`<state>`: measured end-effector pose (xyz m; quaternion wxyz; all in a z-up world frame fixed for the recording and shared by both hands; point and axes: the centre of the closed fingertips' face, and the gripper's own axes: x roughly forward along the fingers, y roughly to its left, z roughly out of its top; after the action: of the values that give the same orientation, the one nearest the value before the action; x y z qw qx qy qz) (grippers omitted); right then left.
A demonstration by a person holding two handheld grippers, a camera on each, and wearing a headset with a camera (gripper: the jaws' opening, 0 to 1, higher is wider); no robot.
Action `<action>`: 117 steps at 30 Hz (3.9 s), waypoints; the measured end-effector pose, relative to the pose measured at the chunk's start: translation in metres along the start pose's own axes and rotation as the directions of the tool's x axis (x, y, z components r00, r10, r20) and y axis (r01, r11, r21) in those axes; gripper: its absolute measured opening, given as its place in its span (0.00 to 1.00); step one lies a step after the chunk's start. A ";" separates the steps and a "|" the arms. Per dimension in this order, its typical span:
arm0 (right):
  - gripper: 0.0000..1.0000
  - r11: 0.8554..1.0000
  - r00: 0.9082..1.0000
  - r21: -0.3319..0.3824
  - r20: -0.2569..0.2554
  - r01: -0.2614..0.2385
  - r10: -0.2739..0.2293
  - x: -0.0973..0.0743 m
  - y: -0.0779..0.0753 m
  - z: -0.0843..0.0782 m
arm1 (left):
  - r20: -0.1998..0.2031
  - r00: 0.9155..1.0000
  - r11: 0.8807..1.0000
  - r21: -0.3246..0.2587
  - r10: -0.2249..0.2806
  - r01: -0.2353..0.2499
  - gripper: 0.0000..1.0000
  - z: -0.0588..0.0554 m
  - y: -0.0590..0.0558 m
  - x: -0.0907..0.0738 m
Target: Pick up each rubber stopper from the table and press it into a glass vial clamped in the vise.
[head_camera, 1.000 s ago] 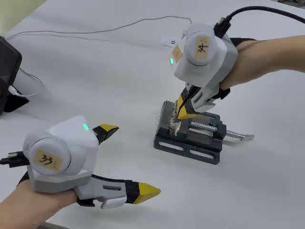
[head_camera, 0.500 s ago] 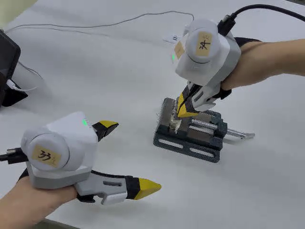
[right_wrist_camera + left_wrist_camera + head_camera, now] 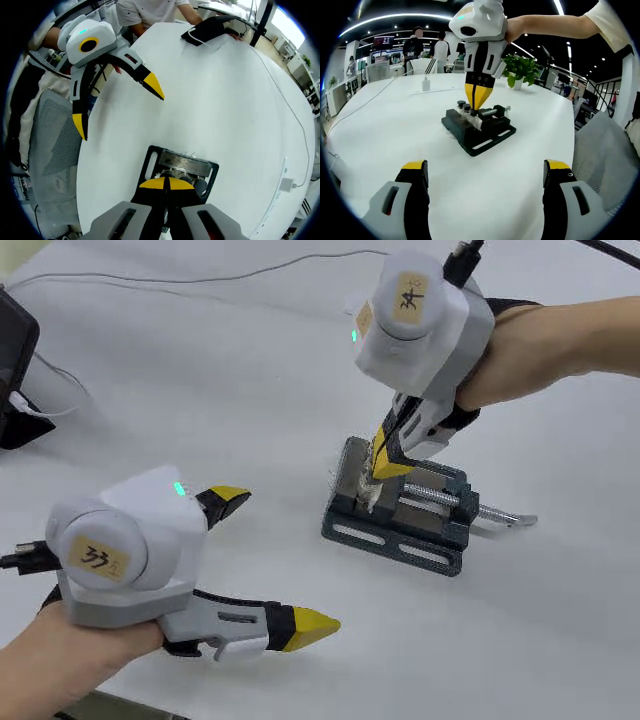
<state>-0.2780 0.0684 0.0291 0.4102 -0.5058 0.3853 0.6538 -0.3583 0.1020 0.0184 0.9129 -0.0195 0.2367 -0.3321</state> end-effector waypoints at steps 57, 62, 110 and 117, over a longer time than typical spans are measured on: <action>0.00 1.000 0.996 0.008 -0.090 0.010 -0.009 0.004 -0.005 -0.002 | 0.022 1.000 0.999 0.039 -0.005 0.005 0.94 0.024 0.005 0.005; 0.00 1.000 0.998 0.024 -0.068 0.015 -0.013 0.003 -0.002 -0.001 | 0.030 1.000 0.998 0.055 -0.001 -0.001 0.94 0.033 0.006 0.005; 0.09 0.993 0.980 0.077 0.170 0.091 -0.104 -0.012 0.007 -0.003 | 0.021 1.000 0.990 0.141 -0.007 0.004 0.94 0.052 -0.006 -0.003; 0.34 0.973 0.937 0.188 0.292 0.138 -0.189 -0.020 0.013 -0.014 | 0.021 1.000 0.990 0.140 -0.012 0.009 0.95 0.051 -0.005 -0.003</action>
<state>-0.2821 0.0476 0.0469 0.5587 -0.3925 0.3255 0.6541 -0.3404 0.0939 0.0662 0.9127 0.0397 0.2029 -0.3524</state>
